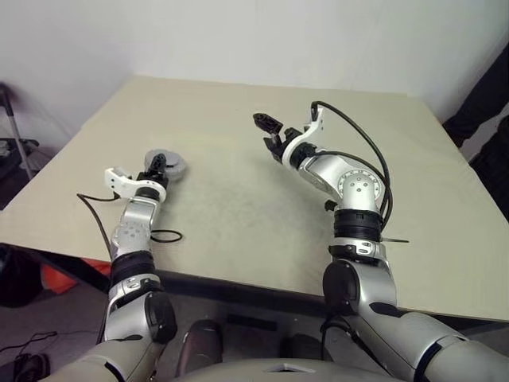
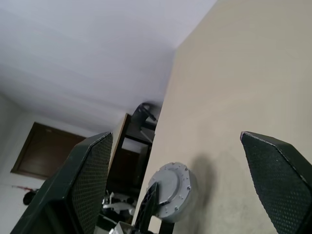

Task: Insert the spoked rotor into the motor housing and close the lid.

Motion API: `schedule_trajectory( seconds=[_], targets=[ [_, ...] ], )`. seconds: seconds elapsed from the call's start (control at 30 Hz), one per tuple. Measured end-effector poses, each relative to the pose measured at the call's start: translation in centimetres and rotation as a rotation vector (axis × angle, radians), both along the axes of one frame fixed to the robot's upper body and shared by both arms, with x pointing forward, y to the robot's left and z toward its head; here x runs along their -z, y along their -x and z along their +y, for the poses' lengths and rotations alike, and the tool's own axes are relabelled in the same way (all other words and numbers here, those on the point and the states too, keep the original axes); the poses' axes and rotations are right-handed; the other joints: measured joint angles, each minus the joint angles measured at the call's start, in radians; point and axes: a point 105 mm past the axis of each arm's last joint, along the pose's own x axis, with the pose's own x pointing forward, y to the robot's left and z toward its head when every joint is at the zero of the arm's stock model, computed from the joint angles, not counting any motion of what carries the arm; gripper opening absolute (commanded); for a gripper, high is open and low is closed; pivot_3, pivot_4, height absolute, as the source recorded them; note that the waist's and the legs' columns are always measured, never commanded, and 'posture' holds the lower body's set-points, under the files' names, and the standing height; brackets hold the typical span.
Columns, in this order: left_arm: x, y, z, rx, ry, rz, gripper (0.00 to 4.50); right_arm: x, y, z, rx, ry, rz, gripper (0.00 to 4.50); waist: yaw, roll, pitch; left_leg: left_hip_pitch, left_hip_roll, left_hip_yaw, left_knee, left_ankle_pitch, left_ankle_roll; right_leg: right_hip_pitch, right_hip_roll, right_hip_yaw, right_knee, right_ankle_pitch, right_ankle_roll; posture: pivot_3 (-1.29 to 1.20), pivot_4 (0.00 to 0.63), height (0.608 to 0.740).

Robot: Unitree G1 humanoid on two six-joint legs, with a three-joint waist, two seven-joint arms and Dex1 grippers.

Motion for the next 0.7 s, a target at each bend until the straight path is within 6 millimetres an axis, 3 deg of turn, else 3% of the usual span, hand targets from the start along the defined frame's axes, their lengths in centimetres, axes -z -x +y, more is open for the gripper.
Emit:
schedule_trajectory(
  seconds=[0.2, 0.4, 0.57, 0.7],
  targets=[
    [1.3, -0.4, 1.3, -0.084, -0.061, 0.095, 2.22, 0.0, 0.0, 0.1, -0.003, -0.002, 0.002, 4.33, -0.001, -0.001, 0.000, 0.001, 0.001, 0.000, 0.004, 0.001, -0.002, 0.001, 0.000, 0.001, 0.002, 0.000, 0.000, 0.00, 0.000, 0.740],
    [2.1, -0.1, 3.8, -0.166, -0.124, 0.151, 4.01, 0.2, 0.0, 0.3, -0.008, -0.004, 0.008, 4.37, -0.005, -0.001, 0.000, 0.002, 0.002, -0.001, 0.003, 0.003, -0.005, 0.000, 0.000, 0.000, 0.003, 0.001, -0.002, 0.00, 0.000, 0.740],
    [1.8, 0.7, 7.5, -0.287, -0.170, 0.169, 4.01, 0.6, 0.0, 0.5, -0.021, 0.003, 0.023, 4.37, -0.004, -0.001, 0.000, 0.002, 0.002, -0.002, 0.003, 0.003, -0.006, 0.000, 0.000, 0.000, 0.003, 0.002, -0.003, 0.00, 0.000, 0.740],
    [0.5, 1.5, 10.5, -0.377, -0.248, 0.152, 4.01, 0.6, 0.0, 0.4, -0.029, 0.026, 0.008, 4.37, 0.000, -0.001, 0.000, 0.002, 0.002, -0.002, 0.003, 0.003, -0.006, 0.001, 0.000, -0.001, 0.003, 0.002, -0.003, 0.00, 0.000, 0.740]
  ],
)
